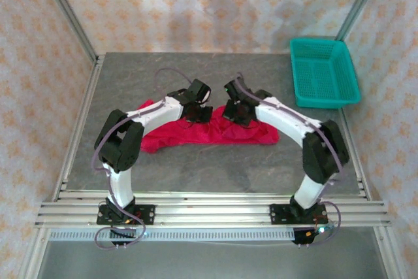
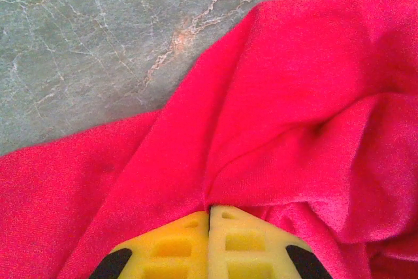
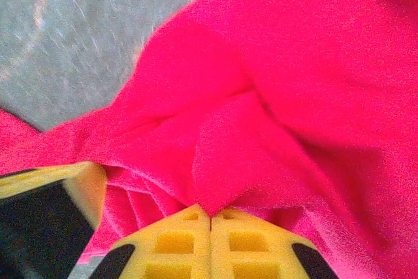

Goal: Fold the inside-out t-shirt

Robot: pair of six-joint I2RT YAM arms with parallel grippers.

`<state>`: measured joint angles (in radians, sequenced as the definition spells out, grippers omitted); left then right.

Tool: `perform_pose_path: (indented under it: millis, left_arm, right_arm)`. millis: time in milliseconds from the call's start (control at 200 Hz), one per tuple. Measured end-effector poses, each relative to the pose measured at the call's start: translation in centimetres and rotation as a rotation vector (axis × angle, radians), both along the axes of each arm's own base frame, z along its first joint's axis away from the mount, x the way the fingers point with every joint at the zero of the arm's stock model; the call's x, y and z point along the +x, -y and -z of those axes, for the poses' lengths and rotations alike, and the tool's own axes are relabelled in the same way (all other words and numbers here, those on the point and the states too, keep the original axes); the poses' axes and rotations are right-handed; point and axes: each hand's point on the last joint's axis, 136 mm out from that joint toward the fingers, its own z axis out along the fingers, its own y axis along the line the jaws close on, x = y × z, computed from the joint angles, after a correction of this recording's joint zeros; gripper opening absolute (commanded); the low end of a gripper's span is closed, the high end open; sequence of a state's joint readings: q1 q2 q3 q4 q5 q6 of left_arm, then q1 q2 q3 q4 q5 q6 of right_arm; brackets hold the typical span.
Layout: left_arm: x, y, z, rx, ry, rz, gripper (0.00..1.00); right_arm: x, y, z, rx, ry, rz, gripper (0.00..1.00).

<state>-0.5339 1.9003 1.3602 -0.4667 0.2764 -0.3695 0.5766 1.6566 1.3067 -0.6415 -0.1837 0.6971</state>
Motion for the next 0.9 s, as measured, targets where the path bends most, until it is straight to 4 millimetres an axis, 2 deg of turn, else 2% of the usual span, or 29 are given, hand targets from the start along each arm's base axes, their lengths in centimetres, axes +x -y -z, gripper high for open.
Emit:
perform_pose_path:
  millis: [115, 200, 255, 310, 400, 540, 625, 701, 746, 851, 901]
  left_arm:
    - [-0.2, -0.1, 0.3, 0.003, -0.007, -0.001, 0.0]
    - [-0.1, 0.1, 0.2, -0.006, -0.005, -0.002, 0.0]
    - [-0.1, 0.2, -0.1, -0.011, 0.002, -0.002, 0.0]
    - [-0.2, 0.1, -0.2, -0.013, 0.002, -0.007, 0.0]
    - [-0.3, 0.0, -0.1, -0.015, -0.003, -0.016, 0.0]
    - [-0.7, 0.4, -0.1, -0.015, -0.007, -0.009, 0.0]
    - [-0.8, 0.6, -0.1, -0.016, -0.006, -0.004, 0.0]
    - [-1.0, 0.7, -0.3, -0.018, -0.008, -0.005, 0.0]
    - [-1.0, 0.6, -0.5, -0.02, -0.007, -0.008, 0.0]
    - [-0.9, 0.2, -1.3, -0.038, -0.002, -0.04, 0.24]
    - [-0.9, -0.5, -1.8, -0.049, 0.001, -0.065, 0.38]
  right_arm:
    - [0.0, 3.2, -6.6, 0.056, 0.154, 0.059, 0.0]
    - [-1.2, 5.3, -11.5, 0.115, 0.278, 0.096, 0.0]
    - [-2.1, 6.6, -13.2, 0.133, 0.332, 0.118, 0.0]
    - [-2.8, 7.7, -13.8, 0.137, 0.367, 0.146, 0.0]
    - [-3.5, 9.3, -12.3, 0.111, 0.36, 0.193, 0.0]
    - [-4.0, 9.9, -6.3, 0.042, 0.238, 0.215, 0.0]
    - [-3.9, 9.1, -3.9, 0.036, 0.171, 0.196, 0.18]
    - [-3.8, 7.1, -2.7, 0.065, 0.138, 0.156, 0.37]
    - [-3.8, 5.5, -2.3, 0.089, 0.126, 0.121, 0.43]
    - [-4.3, 1.6, -0.9, 0.143, 0.096, 0.034, 0.46]
    - [-4.4, 0.6, 0.0, 0.154, 0.077, 0.016, 0.46]
